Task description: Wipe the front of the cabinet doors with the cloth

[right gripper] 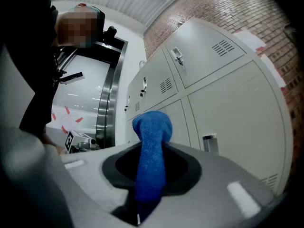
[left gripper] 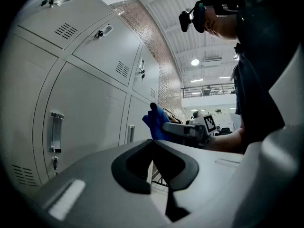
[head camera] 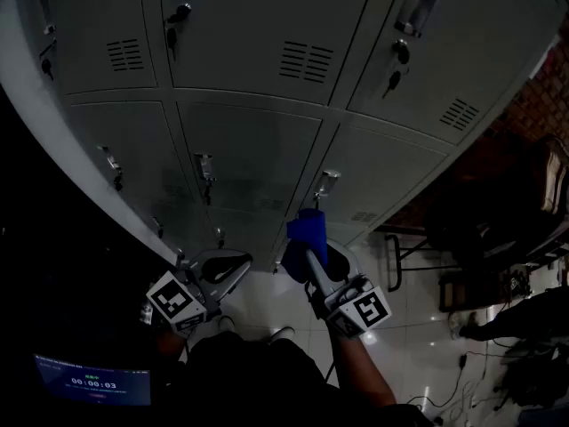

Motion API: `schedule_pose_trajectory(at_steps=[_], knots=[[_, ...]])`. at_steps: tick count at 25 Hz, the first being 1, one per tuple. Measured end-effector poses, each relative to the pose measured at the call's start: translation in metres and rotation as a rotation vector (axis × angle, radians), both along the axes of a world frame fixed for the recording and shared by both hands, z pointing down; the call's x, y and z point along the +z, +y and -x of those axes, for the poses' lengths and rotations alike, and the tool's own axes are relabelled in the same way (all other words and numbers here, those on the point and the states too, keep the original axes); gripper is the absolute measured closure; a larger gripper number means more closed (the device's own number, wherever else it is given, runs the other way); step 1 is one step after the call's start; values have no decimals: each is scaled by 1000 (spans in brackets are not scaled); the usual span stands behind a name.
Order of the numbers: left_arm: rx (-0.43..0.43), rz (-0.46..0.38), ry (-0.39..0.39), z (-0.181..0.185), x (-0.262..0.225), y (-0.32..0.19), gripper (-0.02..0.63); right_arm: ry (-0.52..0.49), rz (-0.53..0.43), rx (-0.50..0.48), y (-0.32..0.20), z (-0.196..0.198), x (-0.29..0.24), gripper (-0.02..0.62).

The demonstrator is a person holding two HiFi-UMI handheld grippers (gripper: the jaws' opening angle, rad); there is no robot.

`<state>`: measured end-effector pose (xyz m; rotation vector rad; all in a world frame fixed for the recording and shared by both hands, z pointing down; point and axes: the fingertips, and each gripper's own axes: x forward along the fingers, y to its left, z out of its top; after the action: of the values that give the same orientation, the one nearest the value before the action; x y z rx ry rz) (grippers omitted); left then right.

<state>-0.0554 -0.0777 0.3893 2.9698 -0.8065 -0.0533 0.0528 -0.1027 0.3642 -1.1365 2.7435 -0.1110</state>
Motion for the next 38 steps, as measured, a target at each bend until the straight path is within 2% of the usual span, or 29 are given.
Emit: schedule_pose_trajectory(at_steps=[9, 19, 25, 31, 38], knots=[[-13, 14, -13, 8, 7, 5, 604, 46, -74, 132, -55, -26, -34, 514], [-20, -1, -39, 10, 11, 3, 604, 53, -215, 208, -115, -36, -91, 514], [-23, -5, -25, 8, 0, -3, 604, 80, -157, 301, -147, -46, -92, 514], [-15, 21, -25, 0, 3, -11, 604, 85, -137, 319, -154, -60, -93, 514], [33, -6, -11, -22, 2, -21, 604, 80, -138, 357, -152, -92, -96, 514]])
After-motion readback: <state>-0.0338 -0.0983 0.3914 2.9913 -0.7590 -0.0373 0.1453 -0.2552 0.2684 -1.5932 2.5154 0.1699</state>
